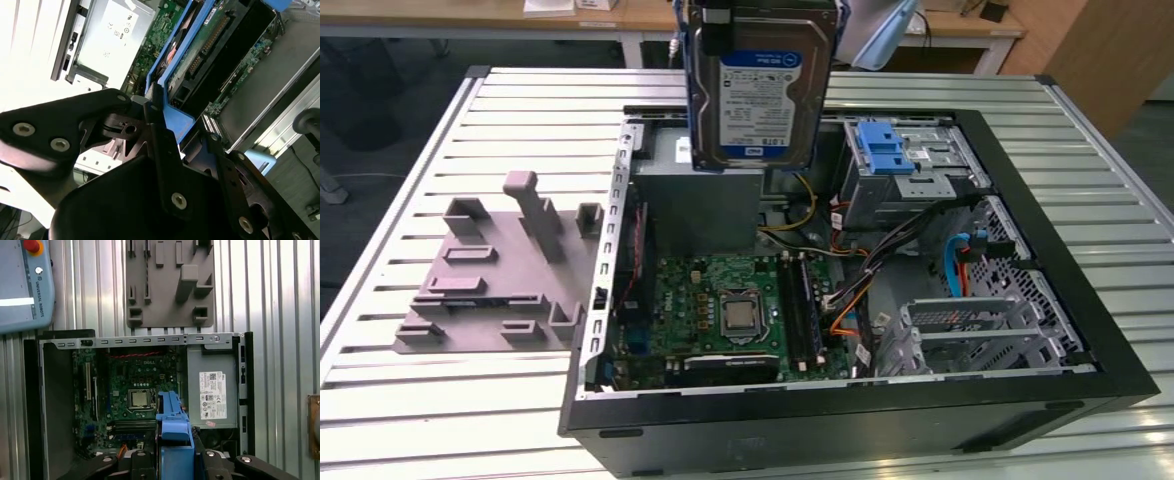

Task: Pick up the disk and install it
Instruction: 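Pick up the disk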

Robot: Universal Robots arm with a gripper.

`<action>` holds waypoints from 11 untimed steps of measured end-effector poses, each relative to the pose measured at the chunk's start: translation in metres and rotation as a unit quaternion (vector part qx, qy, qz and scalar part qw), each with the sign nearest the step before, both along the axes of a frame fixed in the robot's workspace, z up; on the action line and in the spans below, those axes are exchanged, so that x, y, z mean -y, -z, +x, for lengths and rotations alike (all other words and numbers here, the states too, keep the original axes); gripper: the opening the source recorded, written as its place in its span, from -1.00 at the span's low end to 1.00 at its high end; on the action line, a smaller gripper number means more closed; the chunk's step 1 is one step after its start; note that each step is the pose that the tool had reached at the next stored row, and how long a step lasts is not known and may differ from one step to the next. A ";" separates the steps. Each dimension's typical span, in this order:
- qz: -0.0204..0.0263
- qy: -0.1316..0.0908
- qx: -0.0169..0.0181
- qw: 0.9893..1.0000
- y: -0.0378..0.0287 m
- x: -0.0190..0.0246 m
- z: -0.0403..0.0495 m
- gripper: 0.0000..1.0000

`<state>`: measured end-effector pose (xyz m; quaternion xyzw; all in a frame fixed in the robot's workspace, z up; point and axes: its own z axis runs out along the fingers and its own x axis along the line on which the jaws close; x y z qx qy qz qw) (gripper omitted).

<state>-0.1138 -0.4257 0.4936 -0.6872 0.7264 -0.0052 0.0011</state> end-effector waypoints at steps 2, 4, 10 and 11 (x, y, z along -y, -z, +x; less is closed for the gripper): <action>0.000 0.000 0.000 1.000 0.0001 0.0003 0.0031 -0.27; 0.000 0.000 0.000 1.000 0.0003 0.0006 0.0064 -0.27; 0.000 0.000 0.000 1.000 0.0008 0.0013 0.0166 -0.27; 0.000 0.000 0.000 1.000 0.0009 0.0014 0.0182 -0.27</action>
